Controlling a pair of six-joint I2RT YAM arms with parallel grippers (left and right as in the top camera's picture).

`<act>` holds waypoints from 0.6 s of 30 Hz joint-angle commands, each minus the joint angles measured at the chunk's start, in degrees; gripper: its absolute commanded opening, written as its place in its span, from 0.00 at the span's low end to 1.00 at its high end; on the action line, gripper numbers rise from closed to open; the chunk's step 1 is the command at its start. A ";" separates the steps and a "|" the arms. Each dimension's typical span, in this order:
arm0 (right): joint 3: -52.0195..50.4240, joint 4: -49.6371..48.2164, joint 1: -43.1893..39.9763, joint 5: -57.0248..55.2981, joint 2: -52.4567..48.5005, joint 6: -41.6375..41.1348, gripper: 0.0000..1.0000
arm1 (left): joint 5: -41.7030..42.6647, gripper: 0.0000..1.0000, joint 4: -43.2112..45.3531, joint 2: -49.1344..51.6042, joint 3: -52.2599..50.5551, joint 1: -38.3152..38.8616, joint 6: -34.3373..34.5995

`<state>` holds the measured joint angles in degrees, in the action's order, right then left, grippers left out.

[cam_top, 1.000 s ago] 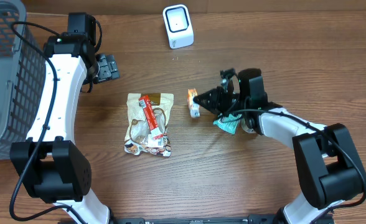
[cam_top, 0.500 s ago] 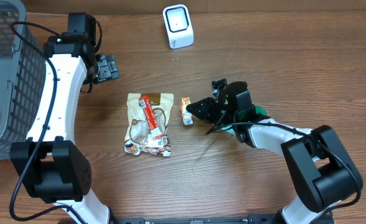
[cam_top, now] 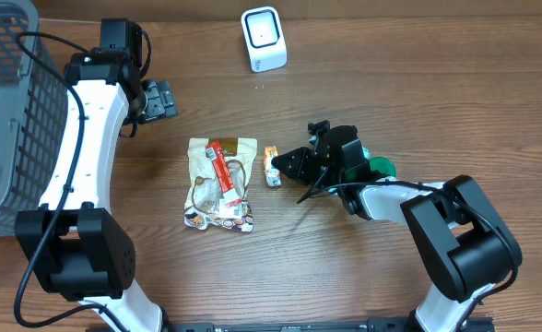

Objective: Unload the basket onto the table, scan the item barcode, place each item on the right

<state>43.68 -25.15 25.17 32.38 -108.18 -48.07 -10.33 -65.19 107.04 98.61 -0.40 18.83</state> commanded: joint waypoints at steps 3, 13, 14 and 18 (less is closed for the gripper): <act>-0.22 0.02 0.04 0.81 -0.26 -0.13 0.17 | -0.59 1.00 -0.13 -1.01 0.92 0.22 -1.29; -0.22 0.17 -0.15 0.68 -0.26 -0.15 0.22 | -0.59 1.00 -0.13 -1.01 0.92 0.22 -1.29; -0.22 0.17 -0.15 0.68 -0.24 -0.15 0.23 | -0.59 1.00 -0.13 -1.01 0.92 0.22 -1.29; -0.22 0.15 -0.15 0.68 -0.26 -0.20 0.25 | -0.59 1.00 -0.13 -1.01 0.92 0.22 -1.29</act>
<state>43.68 -24.62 25.15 32.84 -108.18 -48.23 -10.33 -65.21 107.04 98.61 -0.40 18.83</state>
